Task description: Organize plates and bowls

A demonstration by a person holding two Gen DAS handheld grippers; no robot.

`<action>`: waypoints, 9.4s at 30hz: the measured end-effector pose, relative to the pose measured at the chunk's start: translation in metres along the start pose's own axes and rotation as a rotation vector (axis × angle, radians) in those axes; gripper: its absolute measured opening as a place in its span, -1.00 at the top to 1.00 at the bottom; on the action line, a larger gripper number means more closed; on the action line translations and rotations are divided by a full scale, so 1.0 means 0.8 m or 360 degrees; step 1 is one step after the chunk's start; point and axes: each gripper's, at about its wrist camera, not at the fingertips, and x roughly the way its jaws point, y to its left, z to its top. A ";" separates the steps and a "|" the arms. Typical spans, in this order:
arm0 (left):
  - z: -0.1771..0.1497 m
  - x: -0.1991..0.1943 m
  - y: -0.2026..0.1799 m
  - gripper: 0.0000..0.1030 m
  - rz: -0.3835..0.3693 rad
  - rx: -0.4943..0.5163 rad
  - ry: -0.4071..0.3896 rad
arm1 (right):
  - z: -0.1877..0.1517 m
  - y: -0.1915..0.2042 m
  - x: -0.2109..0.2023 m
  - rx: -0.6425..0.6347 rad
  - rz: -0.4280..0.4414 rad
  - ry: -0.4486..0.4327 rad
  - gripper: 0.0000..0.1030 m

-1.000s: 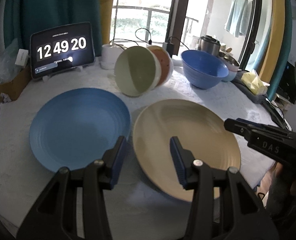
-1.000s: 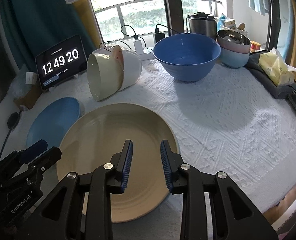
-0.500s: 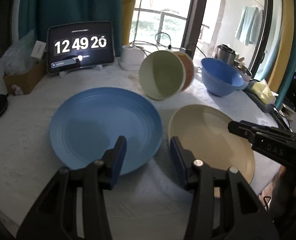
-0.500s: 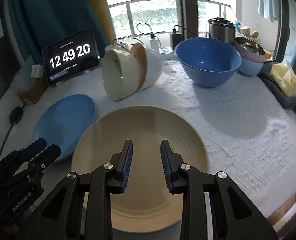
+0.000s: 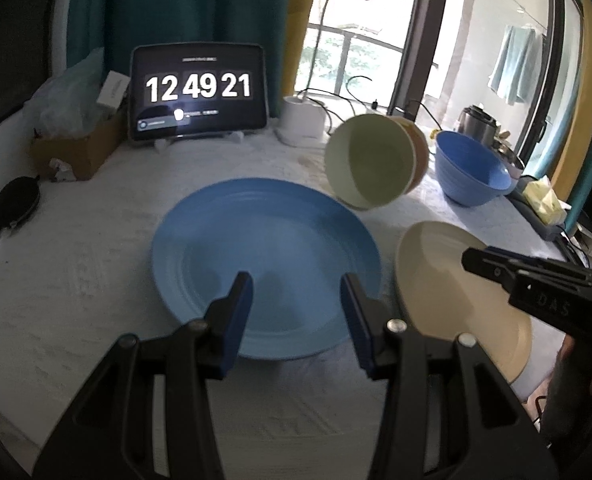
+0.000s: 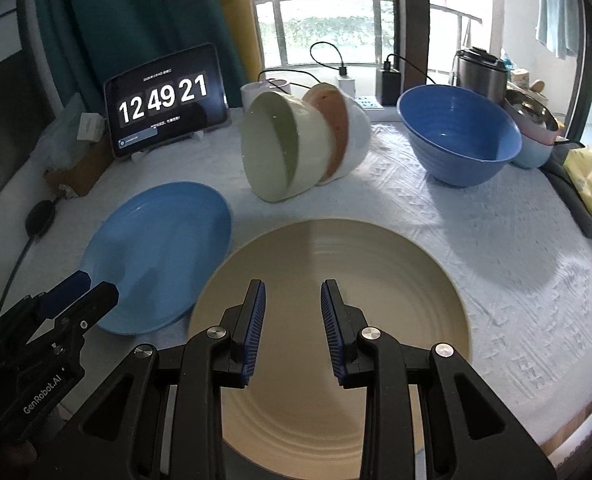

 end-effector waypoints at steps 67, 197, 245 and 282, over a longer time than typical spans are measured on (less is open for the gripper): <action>0.017 0.083 0.094 0.10 0.0107 -0.0082 0.0267 | 0.067 0.102 0.147 -0.0217 0.0178 0.0254 0.47; -0.002 0.002 -0.112 0.47 0.0038 0.0231 0.0126 | -0.017 -0.097 -0.025 0.0289 0.0039 -0.0040 0.62; -0.008 0.048 -0.130 0.45 0.0088 0.0257 0.0310 | -0.037 -0.140 0.028 0.0401 -0.0034 0.0105 0.52; 0.041 0.044 -0.201 0.38 0.0001 0.0339 0.0149 | 0.004 -0.188 -0.011 0.0412 0.0041 -0.0066 0.34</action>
